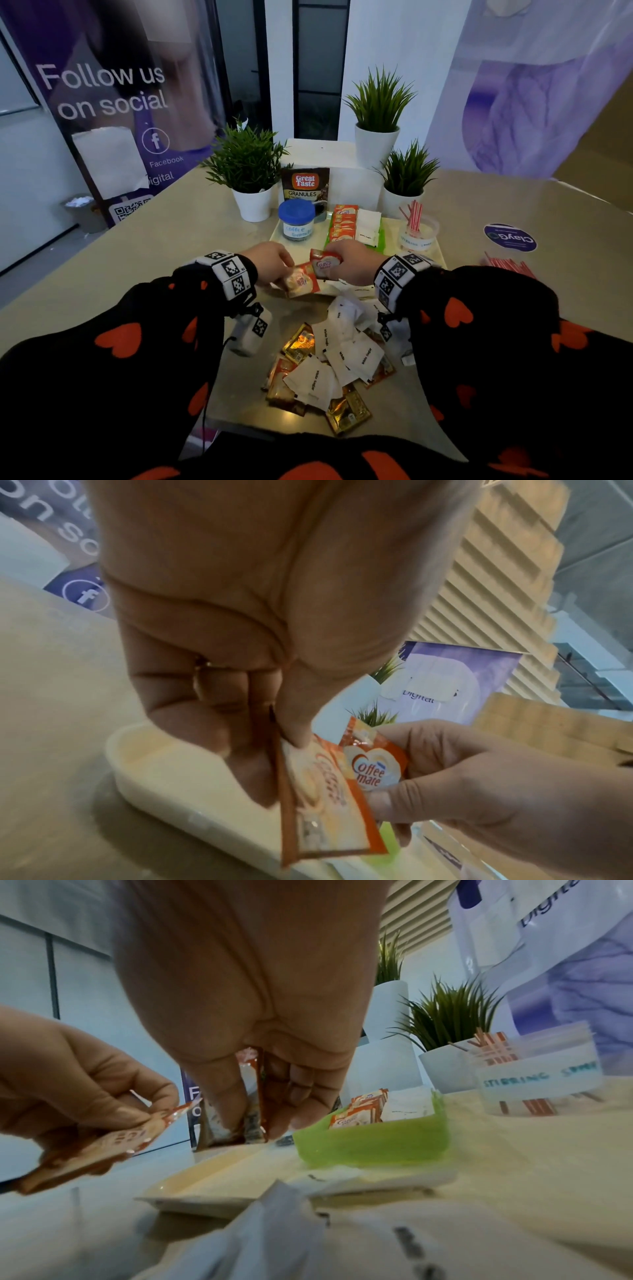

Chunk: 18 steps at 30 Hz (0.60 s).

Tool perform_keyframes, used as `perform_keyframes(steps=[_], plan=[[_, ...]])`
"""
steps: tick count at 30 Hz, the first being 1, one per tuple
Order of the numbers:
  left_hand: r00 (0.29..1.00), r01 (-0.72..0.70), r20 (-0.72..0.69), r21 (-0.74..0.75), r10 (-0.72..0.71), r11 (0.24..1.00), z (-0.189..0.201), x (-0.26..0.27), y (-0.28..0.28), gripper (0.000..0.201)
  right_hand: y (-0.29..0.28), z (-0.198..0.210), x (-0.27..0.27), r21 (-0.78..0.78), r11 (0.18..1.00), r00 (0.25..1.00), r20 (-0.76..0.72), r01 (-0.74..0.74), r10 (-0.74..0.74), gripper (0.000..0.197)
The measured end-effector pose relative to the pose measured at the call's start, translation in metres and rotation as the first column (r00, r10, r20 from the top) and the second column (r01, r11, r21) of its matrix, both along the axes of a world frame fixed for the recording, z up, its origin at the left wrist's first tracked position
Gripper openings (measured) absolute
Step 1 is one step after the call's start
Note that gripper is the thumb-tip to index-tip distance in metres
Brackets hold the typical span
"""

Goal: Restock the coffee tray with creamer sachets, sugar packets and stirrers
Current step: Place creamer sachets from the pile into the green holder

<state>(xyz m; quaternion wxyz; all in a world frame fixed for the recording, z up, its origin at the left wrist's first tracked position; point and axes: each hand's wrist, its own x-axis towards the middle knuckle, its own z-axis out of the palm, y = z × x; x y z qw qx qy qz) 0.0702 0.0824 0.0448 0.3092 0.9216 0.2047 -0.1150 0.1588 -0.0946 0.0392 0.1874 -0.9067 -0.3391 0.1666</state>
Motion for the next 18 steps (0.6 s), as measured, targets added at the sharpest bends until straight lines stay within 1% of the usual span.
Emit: perform_keyframes(steps=[3, 5, 7, 9, 11, 15, 18], plan=[[0.993, -0.087, 0.062, -0.132, 0.096, 0.987, 0.000, 0.005, 0.000, 0.027, -0.004, 0.000, 0.004, 0.074, 0.991, 0.994, -0.019, 0.111, -0.110, 0.056], [0.986, -0.133, 0.071, -0.230, 0.153, 0.964, -0.003, 0.008, -0.003, 0.037, -0.006, -0.004, 0.010, 0.116, 0.981, 0.988, -0.034, 0.157, -0.154, 0.058], [0.977, -0.167, 0.076, -0.320, 0.201, 0.933, -0.005, 0.011, -0.008, 0.042, -0.010, -0.008, 0.015, 0.170, 0.962, 0.976, -0.065, 0.215, -0.207, 0.055], [0.966, -0.195, 0.086, -0.382, 0.244, 0.903, -0.007, 0.014, -0.013, 0.043, -0.013, -0.011, 0.023, 0.240, 0.932, 0.962, -0.073, 0.272, -0.262, 0.048], [0.955, -0.216, 0.099, -0.416, 0.280, 0.883, -0.011, 0.019, -0.018, 0.043, -0.018, -0.012, 0.032, 0.278, 0.907, 0.948, -0.047, 0.315, -0.315, 0.041], [0.941, -0.213, 0.149, -0.437, 0.304, 0.874, -0.021, 0.032, -0.025, 0.041, -0.024, -0.013, 0.054, 0.295, 0.894, 0.928, 0.051, 0.338, -0.368, 0.031], [0.945, -0.217, 0.122, -0.458, 0.303, 0.862, -0.028, 0.042, -0.030, 0.032, -0.022, -0.014, 0.067, 0.271, 0.900, 0.927, 0.063, 0.340, -0.369, 0.030]])
